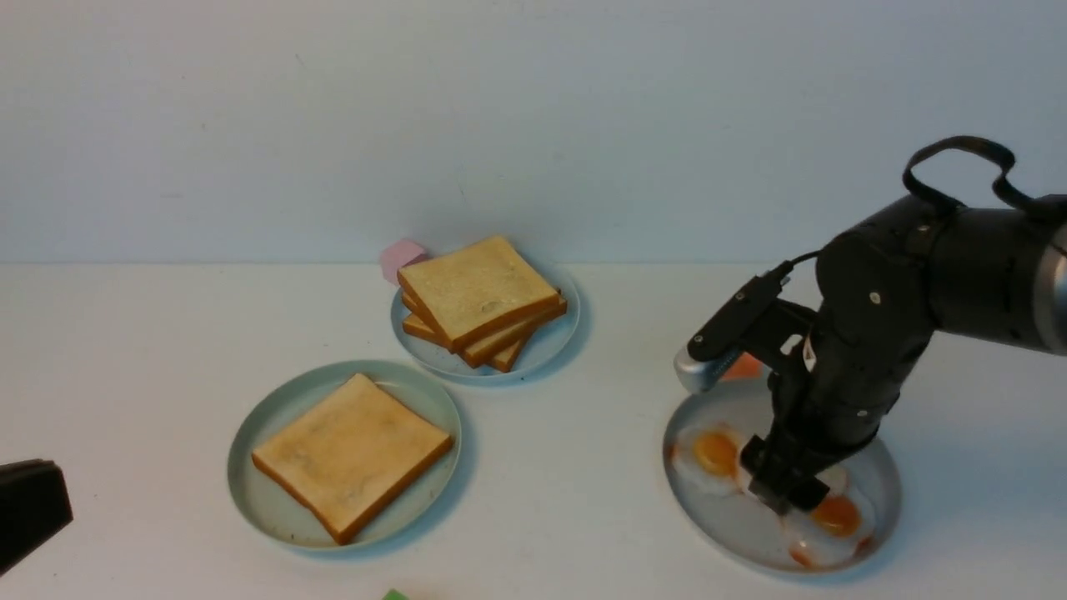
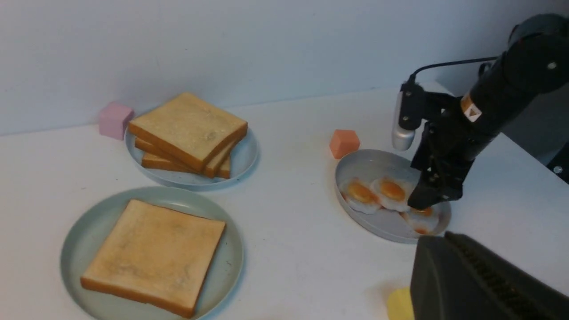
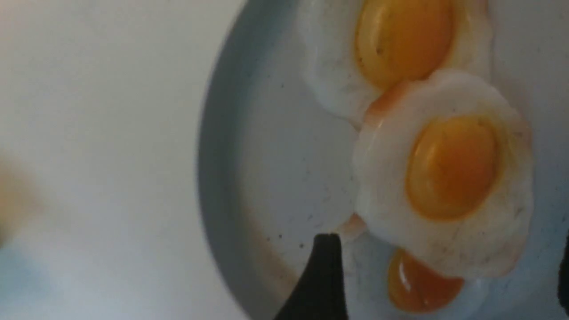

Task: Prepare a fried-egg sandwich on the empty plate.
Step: Use the right arm to grab a fried egg

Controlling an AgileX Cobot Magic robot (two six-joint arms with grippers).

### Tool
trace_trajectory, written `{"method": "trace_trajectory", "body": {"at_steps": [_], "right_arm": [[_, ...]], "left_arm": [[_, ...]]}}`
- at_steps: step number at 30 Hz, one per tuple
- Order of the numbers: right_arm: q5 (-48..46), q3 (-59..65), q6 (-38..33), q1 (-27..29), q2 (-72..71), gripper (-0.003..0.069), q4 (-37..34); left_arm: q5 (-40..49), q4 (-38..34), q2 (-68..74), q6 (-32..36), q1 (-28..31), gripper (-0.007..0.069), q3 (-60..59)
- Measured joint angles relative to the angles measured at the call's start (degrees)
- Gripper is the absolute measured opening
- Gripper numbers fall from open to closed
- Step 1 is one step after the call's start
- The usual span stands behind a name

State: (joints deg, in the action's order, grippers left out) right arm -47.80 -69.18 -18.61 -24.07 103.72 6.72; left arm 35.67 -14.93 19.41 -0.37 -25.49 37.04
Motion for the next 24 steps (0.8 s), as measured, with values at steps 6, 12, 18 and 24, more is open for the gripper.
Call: {"method": "trace_trajectory", "body": {"at_steps": [6, 12, 18, 24], "right_arm": [[1.8, -3.0, -6.1, 2.4, 6.8, 0.0654, -4.3], [1.8, -4.4, -6.9, 2.9, 9.6, 0.063, -5.4], [1.6, -4.7, -7.0, 2.9, 9.9, 0.0568, -4.7], [1.5, -5.0, -7.2, 2.9, 9.7, 0.0474, -4.0]], "left_arm": [[-0.2, -0.4, 0.0, 0.0, 0.0, -0.0013, 0.0], [-0.2, -0.4, 0.0, 0.0, 0.0, -0.0013, 0.0], [-0.3, -0.6, 0.0, 0.0, 0.0, -0.0013, 0.0], [0.0, -0.6, 0.0, 0.0, 0.0, -0.0013, 0.0]]}}
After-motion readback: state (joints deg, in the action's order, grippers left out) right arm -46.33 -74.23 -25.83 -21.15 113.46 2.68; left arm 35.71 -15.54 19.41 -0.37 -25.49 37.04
